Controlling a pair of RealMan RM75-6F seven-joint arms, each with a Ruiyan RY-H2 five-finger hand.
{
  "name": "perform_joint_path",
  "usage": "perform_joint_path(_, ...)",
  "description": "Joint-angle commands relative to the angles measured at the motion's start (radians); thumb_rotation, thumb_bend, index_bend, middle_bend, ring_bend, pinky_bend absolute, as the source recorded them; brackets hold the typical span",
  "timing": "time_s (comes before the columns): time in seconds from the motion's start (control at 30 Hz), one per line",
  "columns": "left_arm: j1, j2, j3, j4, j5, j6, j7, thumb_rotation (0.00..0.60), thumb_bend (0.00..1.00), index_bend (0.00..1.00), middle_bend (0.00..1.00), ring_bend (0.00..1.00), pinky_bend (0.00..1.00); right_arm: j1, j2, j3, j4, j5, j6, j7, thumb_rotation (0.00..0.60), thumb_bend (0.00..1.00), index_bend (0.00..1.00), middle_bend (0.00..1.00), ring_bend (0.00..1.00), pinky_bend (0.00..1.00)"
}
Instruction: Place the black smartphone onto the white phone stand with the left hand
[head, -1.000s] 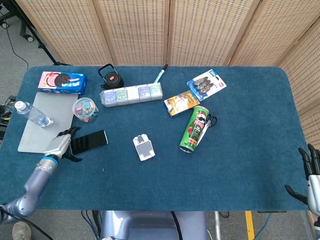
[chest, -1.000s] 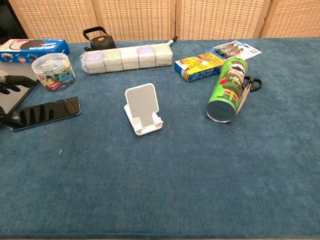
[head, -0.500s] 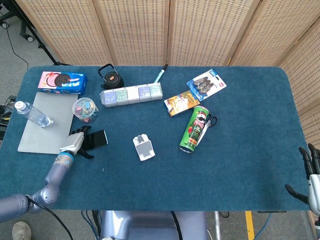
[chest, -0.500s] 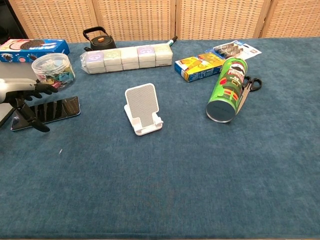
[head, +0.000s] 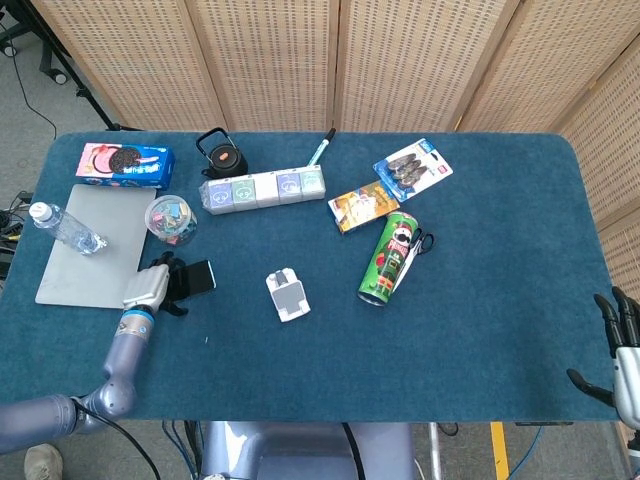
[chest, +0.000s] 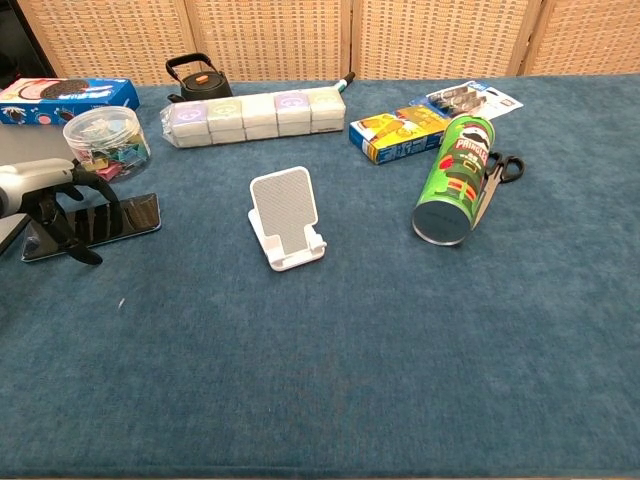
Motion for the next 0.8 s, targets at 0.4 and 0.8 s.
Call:
perform_joint_path(0.4, 0.03, -0.038, -0.022, 0.016, 0.06, 0.032, -0.038, 0.6, 0.31, 0.55, 0.35, 0.31, 0.47, 0.003, 0.002, -0.002, -0.005, 0.004, -0.007, 0.007, 0.6, 0.0, 0.0, 0.0, 0.0, 0.0)
perform_joint_path(0.8, 0.066, -0.019, -0.042, -0.061, 0.196, 0.078, -0.089, 0.6, 0.39, 0.62, 0.42, 0.39, 0.53, 0.005, 0.005, -0.002, -0.009, 0.005, -0.009, 0.012, 0.6, 0.0, 0.0, 0.0, 0.0, 0.0)
